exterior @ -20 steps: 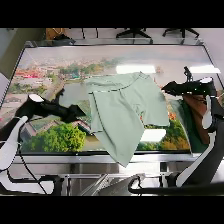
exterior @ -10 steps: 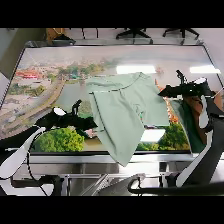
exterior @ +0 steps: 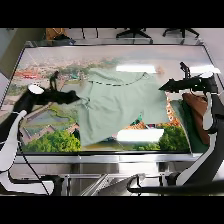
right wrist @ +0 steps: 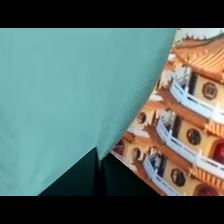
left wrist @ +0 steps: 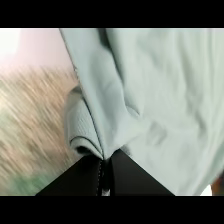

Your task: Fold the shirts.

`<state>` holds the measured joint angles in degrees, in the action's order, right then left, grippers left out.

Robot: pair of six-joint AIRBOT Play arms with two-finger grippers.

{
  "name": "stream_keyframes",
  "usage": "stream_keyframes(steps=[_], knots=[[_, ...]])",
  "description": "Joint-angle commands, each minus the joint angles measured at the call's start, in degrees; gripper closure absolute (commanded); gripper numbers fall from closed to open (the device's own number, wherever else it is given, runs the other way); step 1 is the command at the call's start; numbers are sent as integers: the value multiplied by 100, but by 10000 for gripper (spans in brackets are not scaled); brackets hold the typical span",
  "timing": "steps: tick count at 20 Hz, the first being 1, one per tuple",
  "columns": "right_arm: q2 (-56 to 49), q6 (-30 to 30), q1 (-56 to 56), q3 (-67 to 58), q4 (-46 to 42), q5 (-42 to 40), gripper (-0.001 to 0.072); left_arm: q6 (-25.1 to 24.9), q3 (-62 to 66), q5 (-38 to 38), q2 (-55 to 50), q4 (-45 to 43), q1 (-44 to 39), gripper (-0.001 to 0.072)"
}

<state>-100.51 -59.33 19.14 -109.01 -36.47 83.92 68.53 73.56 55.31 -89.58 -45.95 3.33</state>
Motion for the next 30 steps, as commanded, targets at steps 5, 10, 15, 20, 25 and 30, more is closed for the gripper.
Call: stream_keyframes(steps=[5,10,15,20,25,30], knots=[[1235,-535,-595,2271,-710,83,691,-52,2662,450,-1784,-61,693,690],[2643,-739,-977,4721,-721,-1985,691,140,3860,1180,-2868,-55,693,688],[2778,-798,-887,4852,-638,-2267,558,782,4496,2072,-2962,-70,907,18],[2885,-553,-297,4494,-643,-2177,275,1040,3432,3375,-2221,-732,1650,18],[2664,-273,-61,4503,-660,-1648,271,791,828,3126,-1231,-1696,2162,18],[2345,-278,-79,4507,-629,-1582,272,387,-529,2402,-901,-1475,2201,19]])
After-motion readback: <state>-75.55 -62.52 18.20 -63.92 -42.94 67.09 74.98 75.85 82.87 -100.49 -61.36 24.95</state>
